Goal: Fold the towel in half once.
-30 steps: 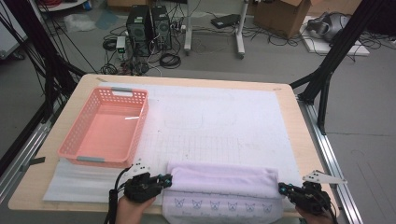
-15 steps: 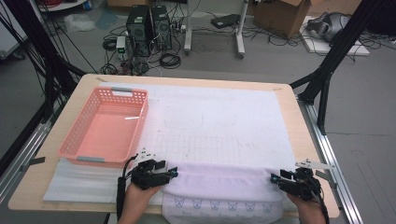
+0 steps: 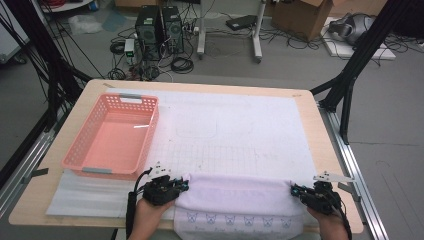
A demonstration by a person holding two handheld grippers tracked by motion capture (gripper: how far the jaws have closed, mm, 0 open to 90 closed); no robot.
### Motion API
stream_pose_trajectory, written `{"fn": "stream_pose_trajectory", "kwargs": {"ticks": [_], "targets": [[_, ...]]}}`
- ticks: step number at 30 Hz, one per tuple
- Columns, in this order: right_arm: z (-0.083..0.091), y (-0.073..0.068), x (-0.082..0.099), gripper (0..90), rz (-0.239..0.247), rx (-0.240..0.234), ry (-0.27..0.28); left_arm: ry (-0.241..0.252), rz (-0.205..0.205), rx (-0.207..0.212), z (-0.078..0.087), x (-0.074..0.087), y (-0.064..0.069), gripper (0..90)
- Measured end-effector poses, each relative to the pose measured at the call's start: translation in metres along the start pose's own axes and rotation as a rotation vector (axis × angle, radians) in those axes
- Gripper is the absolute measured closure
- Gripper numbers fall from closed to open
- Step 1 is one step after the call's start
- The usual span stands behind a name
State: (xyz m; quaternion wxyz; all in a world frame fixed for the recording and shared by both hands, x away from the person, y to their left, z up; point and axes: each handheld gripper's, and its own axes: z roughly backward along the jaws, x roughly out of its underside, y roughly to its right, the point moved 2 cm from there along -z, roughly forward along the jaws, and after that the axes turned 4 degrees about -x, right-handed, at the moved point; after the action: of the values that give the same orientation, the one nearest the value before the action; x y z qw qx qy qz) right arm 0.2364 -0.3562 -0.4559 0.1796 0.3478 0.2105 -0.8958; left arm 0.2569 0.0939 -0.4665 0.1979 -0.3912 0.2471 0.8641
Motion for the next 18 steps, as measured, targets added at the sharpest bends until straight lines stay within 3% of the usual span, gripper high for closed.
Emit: {"fn": "stream_pose_trajectory", "kwargs": {"ticks": [3,6,9,12,18], "targets": [[0.003,0.001,-0.005,86.0,0.059,0.014,0.027,0.025,0.0,-0.002,0.0,-0.009,-0.003,83.6],[0.004,0.005,-0.019,86.5,0.054,0.018,0.07,0.052,0.001,-0.007,-0.001,-0.026,-0.007,83.7],[0.002,0.011,-0.037,86.6,0.053,0.026,0.104,0.089,0.042,0.002,-0.005,-0.045,-0.016,83.7],[-0.005,0.021,-0.056,86.5,0.045,0.027,0.129,0.109,0.052,-0.018,-0.014,-0.063,-0.025,83.6],[-0.027,0.039,-0.089,86.5,0.038,0.061,0.127,0.118,0.073,-0.035,-0.034,-0.09,-0.042,83.5]]}}
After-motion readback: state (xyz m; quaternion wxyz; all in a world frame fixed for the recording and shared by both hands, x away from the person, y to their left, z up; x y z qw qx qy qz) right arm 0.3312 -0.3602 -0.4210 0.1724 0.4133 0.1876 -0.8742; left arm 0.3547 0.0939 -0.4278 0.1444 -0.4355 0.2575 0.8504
